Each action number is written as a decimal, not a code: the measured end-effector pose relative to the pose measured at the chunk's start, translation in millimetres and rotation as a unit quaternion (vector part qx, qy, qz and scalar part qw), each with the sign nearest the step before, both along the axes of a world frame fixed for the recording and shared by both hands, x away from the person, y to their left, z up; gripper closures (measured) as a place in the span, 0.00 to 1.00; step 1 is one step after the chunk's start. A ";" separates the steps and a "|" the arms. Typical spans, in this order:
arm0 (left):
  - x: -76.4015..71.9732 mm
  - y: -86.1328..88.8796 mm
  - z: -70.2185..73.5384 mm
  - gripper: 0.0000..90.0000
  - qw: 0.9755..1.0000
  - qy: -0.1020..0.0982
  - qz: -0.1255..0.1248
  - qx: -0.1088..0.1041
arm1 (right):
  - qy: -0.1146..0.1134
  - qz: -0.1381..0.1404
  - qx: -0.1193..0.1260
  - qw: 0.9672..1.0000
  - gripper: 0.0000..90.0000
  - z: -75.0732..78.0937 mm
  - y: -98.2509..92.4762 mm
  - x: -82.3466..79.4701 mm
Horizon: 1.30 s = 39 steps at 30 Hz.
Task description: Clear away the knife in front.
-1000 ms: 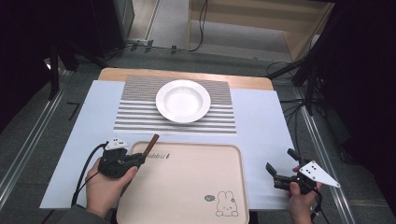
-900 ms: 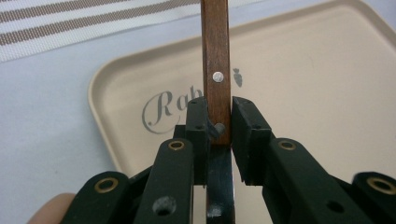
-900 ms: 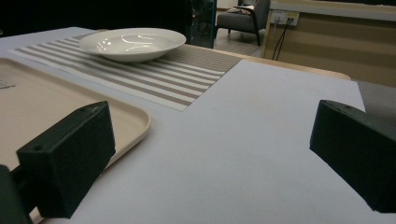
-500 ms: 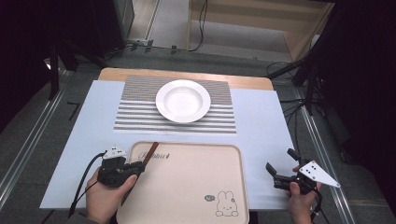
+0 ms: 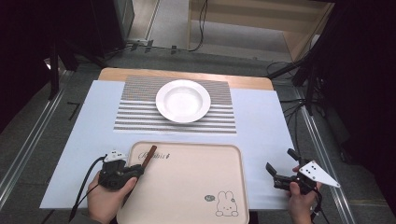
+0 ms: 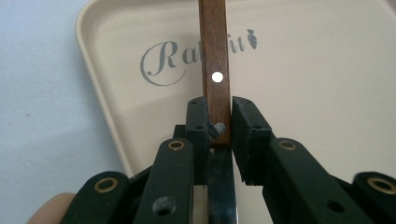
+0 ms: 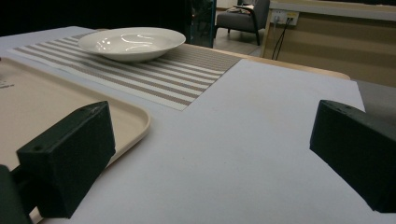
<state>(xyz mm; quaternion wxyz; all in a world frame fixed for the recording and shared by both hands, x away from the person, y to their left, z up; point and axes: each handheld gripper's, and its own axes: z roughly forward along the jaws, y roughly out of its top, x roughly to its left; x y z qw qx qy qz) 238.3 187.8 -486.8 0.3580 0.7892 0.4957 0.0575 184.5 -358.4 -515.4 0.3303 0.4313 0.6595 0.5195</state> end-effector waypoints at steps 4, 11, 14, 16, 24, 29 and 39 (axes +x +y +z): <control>0.7 -2.4 -4.2 0.86 1.000 0.006 -0.003 0.008 | 0.000 0.000 0.000 1.000 0.00 0.0 0.0 0.0; 1.2 -1.4 3.3 0.82 1.000 -0.027 -0.013 0.003 | 0.000 -0.001 0.000 1.000 0.00 0.0 0.1 0.0; -1.3 -10.3 11.0 1.00 0.996 -0.050 -0.070 0.012 | 0.000 -0.001 0.000 1.000 0.00 0.0 0.5 0.1; -0.6 -14.1 10.5 1.00 0.995 -0.049 -0.082 0.021 | 0.001 -0.001 0.000 1.000 0.00 0.0 0.5 0.1; 11.3 -27.8 -0.7 1.00 0.991 -0.046 -0.104 0.075 | 0.001 -0.003 -0.001 1.000 0.00 -0.1 0.6 0.2; 13.8 -18.5 -4.8 1.00 0.991 -0.038 -0.102 0.072 | 0.001 -0.003 -0.001 1.000 0.00 -0.1 0.5 0.1; 13.0 1.6 -5.6 1.00 0.992 -0.035 -0.104 0.057 | 0.003 -0.006 -0.005 1.000 0.00 -0.2 0.9 0.3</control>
